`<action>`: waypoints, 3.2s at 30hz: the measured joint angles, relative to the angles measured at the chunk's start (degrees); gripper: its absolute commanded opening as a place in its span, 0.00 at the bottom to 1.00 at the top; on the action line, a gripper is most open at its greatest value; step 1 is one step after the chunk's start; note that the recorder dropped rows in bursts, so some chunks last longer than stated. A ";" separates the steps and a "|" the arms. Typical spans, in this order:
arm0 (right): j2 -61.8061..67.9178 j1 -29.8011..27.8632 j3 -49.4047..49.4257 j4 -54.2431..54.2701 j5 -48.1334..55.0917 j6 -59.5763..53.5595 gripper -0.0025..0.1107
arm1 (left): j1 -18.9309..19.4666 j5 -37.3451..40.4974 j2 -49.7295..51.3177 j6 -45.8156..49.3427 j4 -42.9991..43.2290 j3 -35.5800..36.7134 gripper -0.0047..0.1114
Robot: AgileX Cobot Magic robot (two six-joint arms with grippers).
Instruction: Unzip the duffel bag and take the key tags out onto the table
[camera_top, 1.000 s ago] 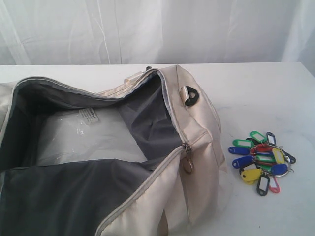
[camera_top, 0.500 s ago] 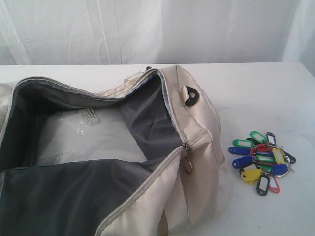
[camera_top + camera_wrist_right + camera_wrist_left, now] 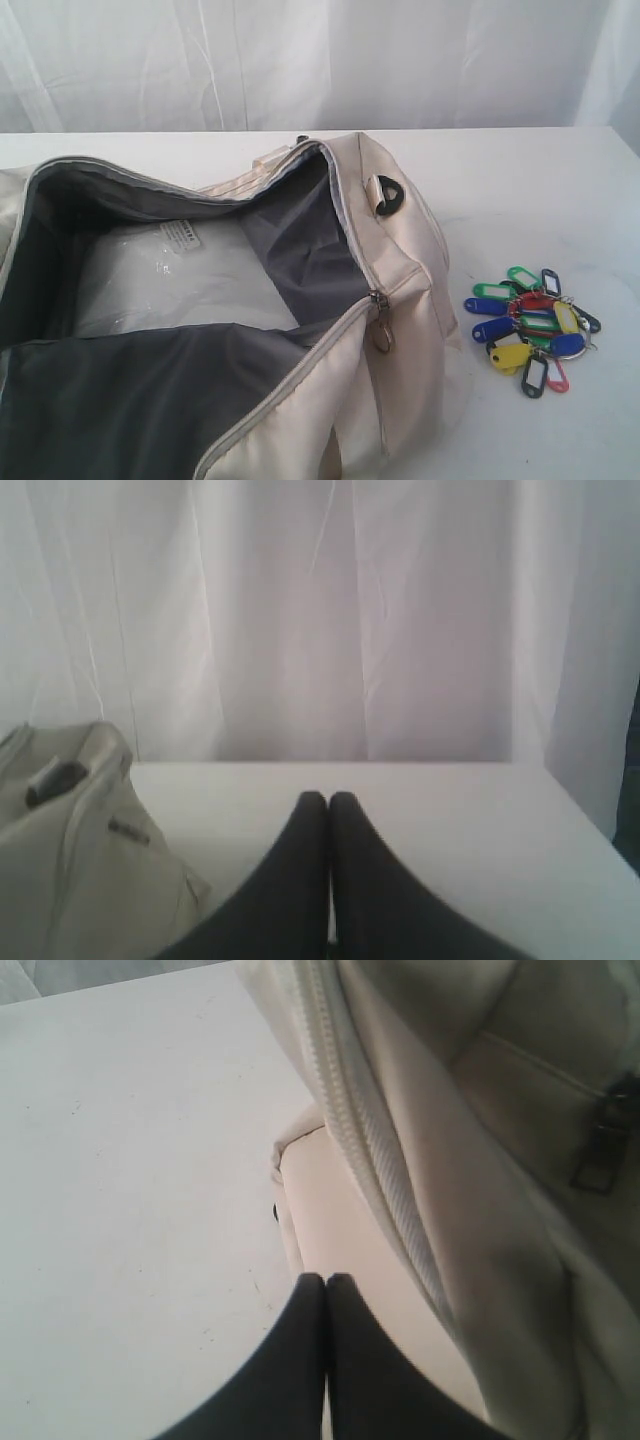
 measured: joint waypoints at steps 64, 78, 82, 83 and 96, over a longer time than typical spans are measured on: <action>-0.12 -5.82 6.80 -4.85 12.46 3.27 0.02 | 0.00 0.00 0.00 0.12 0.22 0.00 0.04; -0.12 -5.82 6.80 -4.85 12.57 3.27 0.02 | 0.00 0.00 0.00 0.12 0.22 0.00 0.04; -0.12 -5.82 6.80 -4.85 12.57 3.27 0.02 | 0.00 0.00 0.00 0.12 0.22 0.00 0.04; -0.12 -5.82 6.80 -4.85 12.57 3.27 0.02 | 0.00 0.00 0.00 0.12 0.22 0.00 0.04; -0.12 -5.82 6.80 -4.85 12.57 3.27 0.02 | 0.00 0.00 0.00 0.20 0.22 0.00 0.04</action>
